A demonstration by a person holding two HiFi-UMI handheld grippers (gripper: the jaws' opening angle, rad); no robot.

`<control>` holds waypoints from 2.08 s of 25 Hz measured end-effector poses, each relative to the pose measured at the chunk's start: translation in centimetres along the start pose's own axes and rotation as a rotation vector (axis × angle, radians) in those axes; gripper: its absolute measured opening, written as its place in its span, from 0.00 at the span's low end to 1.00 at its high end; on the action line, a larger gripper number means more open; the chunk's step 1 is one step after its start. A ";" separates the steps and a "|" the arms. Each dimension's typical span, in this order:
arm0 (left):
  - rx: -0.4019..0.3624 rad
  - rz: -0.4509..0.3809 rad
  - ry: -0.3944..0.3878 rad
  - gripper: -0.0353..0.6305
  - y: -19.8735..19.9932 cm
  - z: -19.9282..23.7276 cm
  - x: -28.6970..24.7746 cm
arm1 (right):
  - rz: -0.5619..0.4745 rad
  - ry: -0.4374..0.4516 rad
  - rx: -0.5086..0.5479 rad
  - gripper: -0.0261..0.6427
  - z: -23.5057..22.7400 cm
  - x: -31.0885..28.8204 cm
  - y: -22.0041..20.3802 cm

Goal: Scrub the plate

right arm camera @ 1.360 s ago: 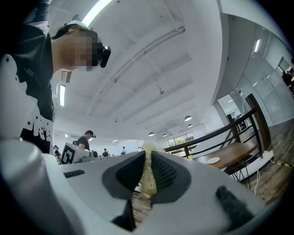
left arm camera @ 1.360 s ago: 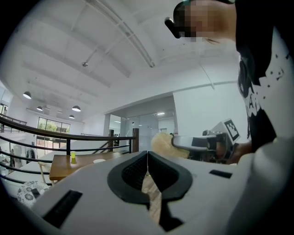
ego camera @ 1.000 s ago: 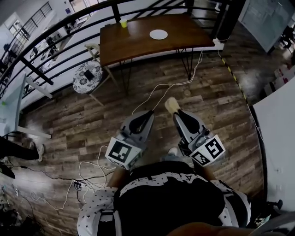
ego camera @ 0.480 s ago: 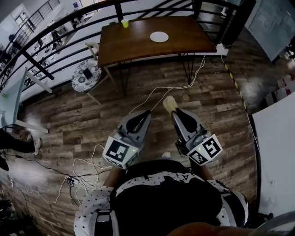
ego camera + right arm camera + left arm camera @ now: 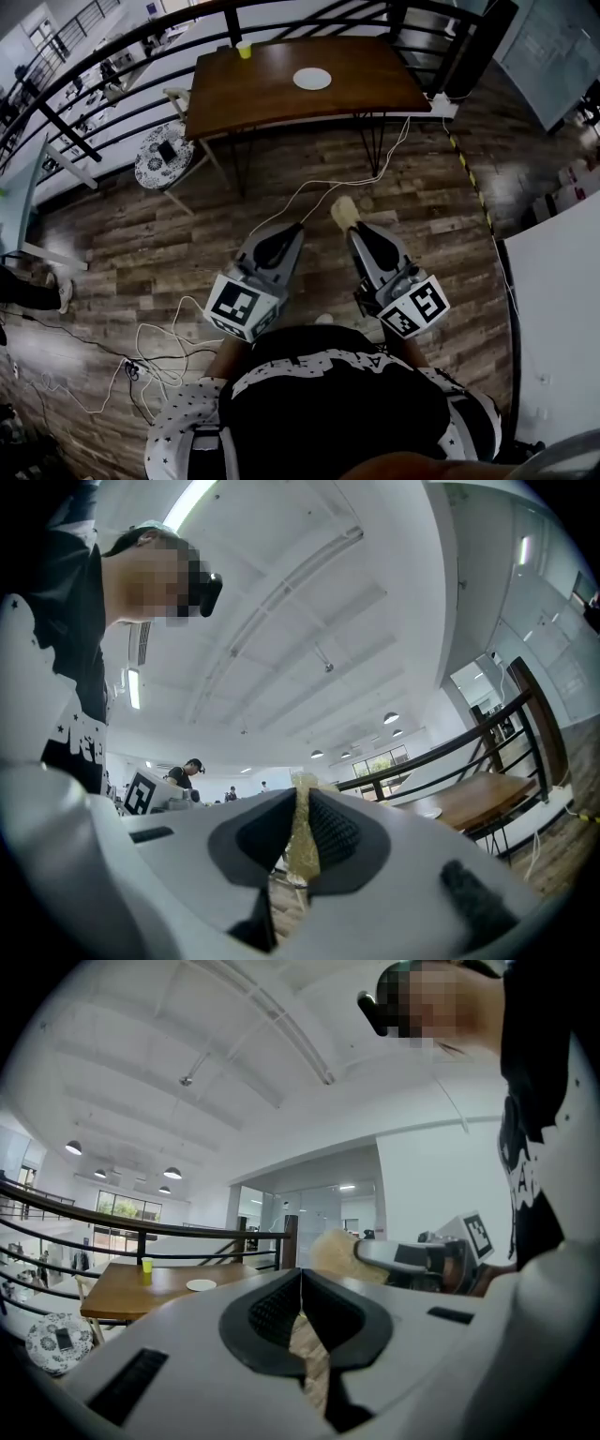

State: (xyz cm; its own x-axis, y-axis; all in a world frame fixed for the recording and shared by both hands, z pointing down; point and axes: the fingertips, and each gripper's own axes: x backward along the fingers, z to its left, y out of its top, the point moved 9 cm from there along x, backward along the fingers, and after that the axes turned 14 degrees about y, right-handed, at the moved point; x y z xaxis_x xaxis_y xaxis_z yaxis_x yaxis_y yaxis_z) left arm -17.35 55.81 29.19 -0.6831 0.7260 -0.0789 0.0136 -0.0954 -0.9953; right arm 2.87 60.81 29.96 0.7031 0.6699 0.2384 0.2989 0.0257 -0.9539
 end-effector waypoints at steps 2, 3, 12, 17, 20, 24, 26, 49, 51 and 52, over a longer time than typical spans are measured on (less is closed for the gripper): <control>0.003 0.002 0.006 0.07 -0.1 -0.1 -0.3 | 0.003 -0.003 -0.006 0.11 -0.3 0.3 -0.1; 0.004 0.004 0.008 0.07 -0.2 -0.2 -0.5 | 0.006 -0.003 -0.010 0.11 -0.4 0.5 -0.1; -0.009 0.019 -0.009 0.07 0.0 -1.6 -2.1 | -0.007 -0.016 -0.029 0.11 -1.4 2.2 0.1; -0.025 0.024 -0.037 0.07 0.1 -2.1 -3.2 | -0.031 -0.039 -0.034 0.11 -1.8 2.9 0.4; -0.028 0.033 -0.046 0.07 0.0 -2.5 -4.0 | -0.033 -0.053 -0.041 0.11 -2.3 3.3 0.3; -0.030 0.047 -0.044 0.07 -0.1 -2.6 -4.7 | -0.016 -0.069 -0.058 0.11 -3.2 3.8 0.0; -0.025 0.057 -0.038 0.07 -0.5 -2.0 -5.1 | -0.017 -0.070 -0.070 0.11 -4.1 3.2 -0.3; -0.027 0.032 -0.063 0.07 1.0 6.5 -13.8 | 0.013 -0.081 -0.024 0.11 -11.1 -5.4 0.5; -0.026 0.032 -0.069 0.07 1.2 7.3 -14.4 | 0.017 -0.083 -0.022 0.11 -11.6 -6.2 0.6; -0.025 0.032 -0.070 0.07 1.3 7.7 -14.7 | 0.017 -0.083 -0.021 0.11 -11.9 -6.7 0.6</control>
State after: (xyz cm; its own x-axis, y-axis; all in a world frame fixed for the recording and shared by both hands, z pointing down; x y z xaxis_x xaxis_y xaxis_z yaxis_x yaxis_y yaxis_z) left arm -12.92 39.77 29.50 -0.7316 0.6733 -0.1073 0.0538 -0.1000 -0.9935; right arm 6.01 47.50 29.97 0.6526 0.7294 0.2049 0.3010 -0.0014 -0.9536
